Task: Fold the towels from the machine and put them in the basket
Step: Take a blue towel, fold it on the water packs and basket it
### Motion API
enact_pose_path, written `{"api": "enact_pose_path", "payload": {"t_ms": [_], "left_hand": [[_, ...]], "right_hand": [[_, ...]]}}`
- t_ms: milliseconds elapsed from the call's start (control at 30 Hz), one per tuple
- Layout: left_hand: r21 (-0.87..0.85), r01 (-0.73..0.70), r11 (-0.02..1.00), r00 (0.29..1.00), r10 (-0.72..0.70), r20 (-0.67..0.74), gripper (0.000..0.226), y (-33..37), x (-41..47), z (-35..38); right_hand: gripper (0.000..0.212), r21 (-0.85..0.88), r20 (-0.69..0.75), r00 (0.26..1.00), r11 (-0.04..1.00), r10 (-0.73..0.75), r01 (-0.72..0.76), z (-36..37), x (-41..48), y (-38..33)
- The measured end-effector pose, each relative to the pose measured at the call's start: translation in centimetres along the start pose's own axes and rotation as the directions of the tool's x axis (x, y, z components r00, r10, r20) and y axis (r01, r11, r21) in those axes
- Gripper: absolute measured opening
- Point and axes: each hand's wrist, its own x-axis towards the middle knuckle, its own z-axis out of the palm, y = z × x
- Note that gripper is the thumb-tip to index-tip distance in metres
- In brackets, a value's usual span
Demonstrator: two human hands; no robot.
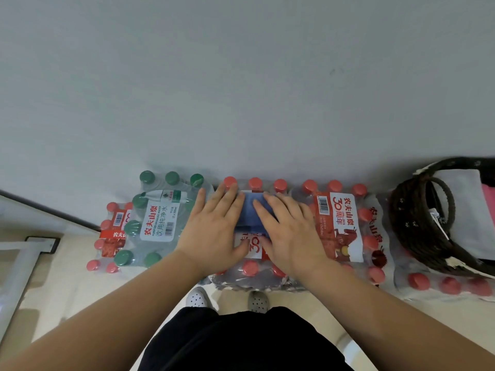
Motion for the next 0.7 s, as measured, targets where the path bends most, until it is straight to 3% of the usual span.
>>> {"api": "enact_pose_path", "payload": {"t_ms": [233, 467, 700], "left_hand": [[-0.014, -0.013, 1.0, 0.993, 0.015, 0.118, 0.107, 0.2, 0.5, 2.4], [-0.014, -0.11, 0.994, 0.987, 0.111, 0.114, 0.109, -1.2, -0.3, 3.7], [-0.097, -0.108, 0.989, 0.986, 0.119, 0.118, 0.103, -1.4, -0.3, 3.8]], "right_hand": [[0.071, -0.045, 0.196, 0.98, 0.999, 0.028, -0.02, 0.1, -2.4, -1.9], [0.072, -0.014, 0.066, 0.995, 0.997, 0.071, -0.071, -2.7, 0.1, -2.8], [0.087, 0.017, 0.231, 0.958, 0.984, 0.17, -0.178, 0.8, 4.2, -1.8]]}}
